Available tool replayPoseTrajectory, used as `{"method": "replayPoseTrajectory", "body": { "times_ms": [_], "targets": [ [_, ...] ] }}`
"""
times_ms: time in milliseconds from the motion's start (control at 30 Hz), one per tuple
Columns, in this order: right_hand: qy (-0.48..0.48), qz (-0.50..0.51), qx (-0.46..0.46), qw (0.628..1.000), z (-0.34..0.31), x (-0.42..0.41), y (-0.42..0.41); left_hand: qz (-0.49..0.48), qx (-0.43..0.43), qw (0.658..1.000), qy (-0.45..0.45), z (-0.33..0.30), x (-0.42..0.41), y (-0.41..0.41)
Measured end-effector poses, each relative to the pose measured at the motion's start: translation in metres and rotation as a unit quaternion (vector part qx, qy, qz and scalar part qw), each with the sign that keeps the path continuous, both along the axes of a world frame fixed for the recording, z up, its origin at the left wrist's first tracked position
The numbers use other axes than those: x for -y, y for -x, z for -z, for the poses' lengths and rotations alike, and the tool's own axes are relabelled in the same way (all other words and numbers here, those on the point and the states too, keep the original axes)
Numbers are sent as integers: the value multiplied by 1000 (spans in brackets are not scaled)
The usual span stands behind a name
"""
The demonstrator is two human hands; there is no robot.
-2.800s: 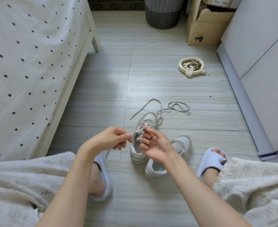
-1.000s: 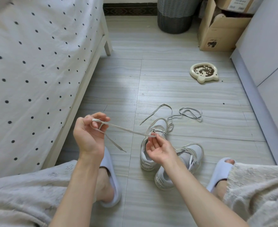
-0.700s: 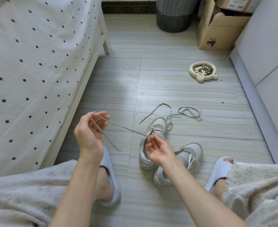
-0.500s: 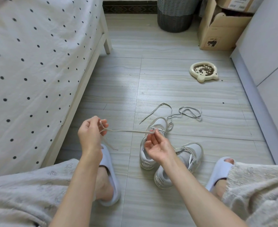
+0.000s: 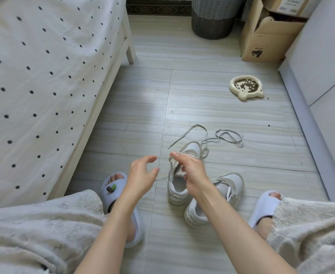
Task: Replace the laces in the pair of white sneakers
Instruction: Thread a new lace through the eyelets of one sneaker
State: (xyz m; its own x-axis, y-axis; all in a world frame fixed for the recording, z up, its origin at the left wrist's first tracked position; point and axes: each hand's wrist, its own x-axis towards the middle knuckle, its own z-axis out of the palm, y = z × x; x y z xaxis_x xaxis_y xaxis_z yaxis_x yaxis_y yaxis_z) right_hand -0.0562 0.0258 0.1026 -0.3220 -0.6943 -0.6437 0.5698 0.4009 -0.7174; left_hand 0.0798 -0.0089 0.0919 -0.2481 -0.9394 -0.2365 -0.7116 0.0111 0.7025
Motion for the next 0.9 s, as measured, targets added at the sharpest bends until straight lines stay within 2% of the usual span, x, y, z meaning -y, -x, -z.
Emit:
{"method": "replayPoseTrajectory", "body": {
  "times_ms": [100, 233, 367, 433, 533, 667, 800, 900],
  "targets": [
    [17, -12, -42, 999, 4, -1, 2, 17, -82, 994, -66, 4, -10, 12],
    [26, -28, -67, 997, 2, -1, 2, 44, -127, 988, -76, 10, -14, 21],
    [25, -25, -53, 998, -5, -3, 7, 42, -119, 989, -71, 10, -16, 25],
    [-4, -23, -24, 999, -6, -2, 9, 33, -117, 992, -30, 11, -17, 24],
    [-45, -10, 49, 998, -3, -1, 13, 62, -84, 992, 75, 8, -24, 25],
    [-40, -6, 107, 993, -6, -2, 14, 75, -17, 978, 194, 4, -30, 26],
    [-6, 54, 210, 976, -7, 0, 19, 80, 43, 971, 221, 6, -27, 20],
    [22, 100, 251, 963, -8, 0, 31, 94, 96, 967, 219, 12, -27, 15]
  ]
}}
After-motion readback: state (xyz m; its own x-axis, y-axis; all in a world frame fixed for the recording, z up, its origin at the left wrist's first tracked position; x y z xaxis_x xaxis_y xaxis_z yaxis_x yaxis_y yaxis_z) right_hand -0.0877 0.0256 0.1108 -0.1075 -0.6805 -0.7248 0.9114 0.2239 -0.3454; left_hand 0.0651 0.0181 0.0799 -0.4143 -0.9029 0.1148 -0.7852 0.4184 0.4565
